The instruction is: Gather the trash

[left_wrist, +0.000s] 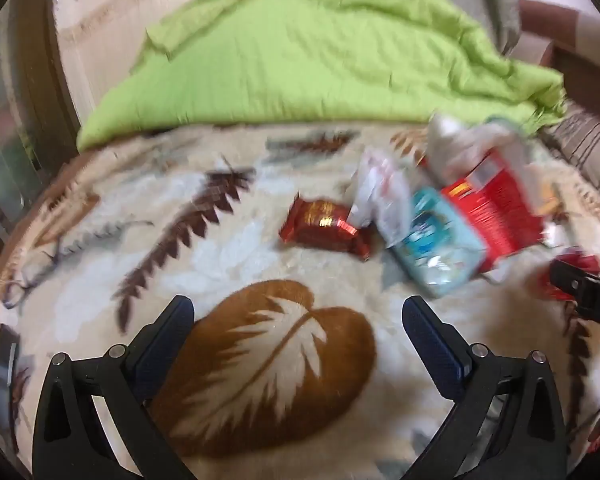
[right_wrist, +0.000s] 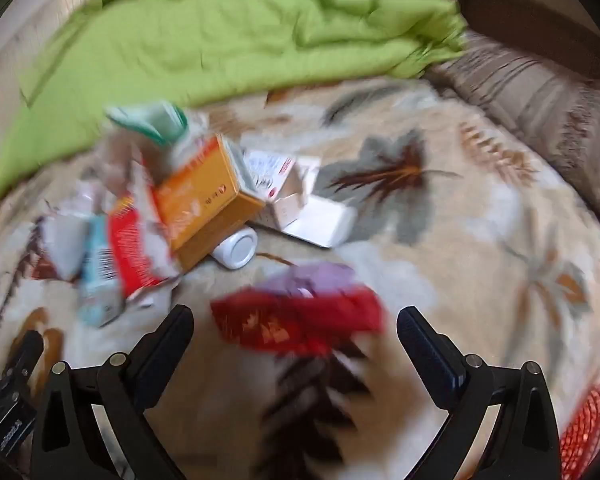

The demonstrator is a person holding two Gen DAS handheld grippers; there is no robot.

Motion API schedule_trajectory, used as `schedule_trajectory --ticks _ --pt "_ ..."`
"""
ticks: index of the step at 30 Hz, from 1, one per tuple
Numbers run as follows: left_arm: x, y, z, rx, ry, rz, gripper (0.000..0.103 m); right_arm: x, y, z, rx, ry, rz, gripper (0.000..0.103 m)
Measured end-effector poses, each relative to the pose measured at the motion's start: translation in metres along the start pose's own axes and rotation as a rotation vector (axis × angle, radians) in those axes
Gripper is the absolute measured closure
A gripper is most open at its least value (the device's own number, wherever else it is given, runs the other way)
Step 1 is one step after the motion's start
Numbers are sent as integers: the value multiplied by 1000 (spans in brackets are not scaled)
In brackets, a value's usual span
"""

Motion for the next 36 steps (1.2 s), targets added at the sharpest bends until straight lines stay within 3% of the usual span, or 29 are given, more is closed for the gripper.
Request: schedule_trajectory --ticks 8,12,14,17,21,36 --pt "-104 -17 31 -24 203 10 0 -148 -19 44 -134 261 -45 0" --pt "-148 -26 53 -22 261 13 0 -187 -17 71 -151 279 -101 0" --pt "-160 -30 60 -22 275 8 0 -201 -20 85 -156 307 -81 0" --pt "-174 -29 63 -6 296 7 0 -214 -24 93 -190 361 -12 0" --pt "-182 -30 66 5 306 -6 0 -222 -17 96 -140 361 -68 0" --pt "-183 -30 70 23 272 -11 0 -220 -18 103 -132 326 -75 0"
Point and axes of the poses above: each gripper's, at about its wrist camera, not at the fingertips, and x roughly the way its jaws point, y to its right, z to its underside, the point moved 2 cm from there along x, roughly the way its jaws point, and after that the axes turned 11 degrees about -z, right-handed, at the moved point
